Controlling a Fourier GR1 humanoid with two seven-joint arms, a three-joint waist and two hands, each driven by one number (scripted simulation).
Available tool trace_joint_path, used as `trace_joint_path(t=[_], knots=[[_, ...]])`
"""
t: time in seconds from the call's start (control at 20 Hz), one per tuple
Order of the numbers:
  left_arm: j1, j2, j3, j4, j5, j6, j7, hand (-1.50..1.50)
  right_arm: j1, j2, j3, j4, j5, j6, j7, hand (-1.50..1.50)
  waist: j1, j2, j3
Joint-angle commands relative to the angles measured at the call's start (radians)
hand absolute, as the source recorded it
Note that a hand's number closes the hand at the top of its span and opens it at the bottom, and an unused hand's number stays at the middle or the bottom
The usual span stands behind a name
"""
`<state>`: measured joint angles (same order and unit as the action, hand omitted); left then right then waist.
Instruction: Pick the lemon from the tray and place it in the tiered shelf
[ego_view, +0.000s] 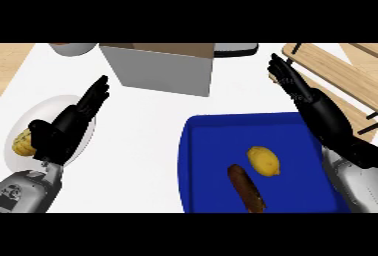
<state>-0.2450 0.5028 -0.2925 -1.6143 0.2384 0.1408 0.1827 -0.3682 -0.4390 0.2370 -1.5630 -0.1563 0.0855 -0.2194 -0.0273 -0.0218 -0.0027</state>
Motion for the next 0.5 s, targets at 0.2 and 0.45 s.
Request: trace_joint_path(t=[0.2,0.45], knots=[[0.184,-0.066,0.102,0.154,0.086,0.088,0.037,0.00,0.068,-0.192,-0.289,0.137,-0.152,0.121,-0.094,1.50,0.026,0.033,0.004],[0.224,-0.150,0.075,0.197,0.117,0.105,0.052,0.00,0.185,-0.261,-0.272,0.398,-0.038,0.104,0.007,1.50,0.032,0.038,0.005]])
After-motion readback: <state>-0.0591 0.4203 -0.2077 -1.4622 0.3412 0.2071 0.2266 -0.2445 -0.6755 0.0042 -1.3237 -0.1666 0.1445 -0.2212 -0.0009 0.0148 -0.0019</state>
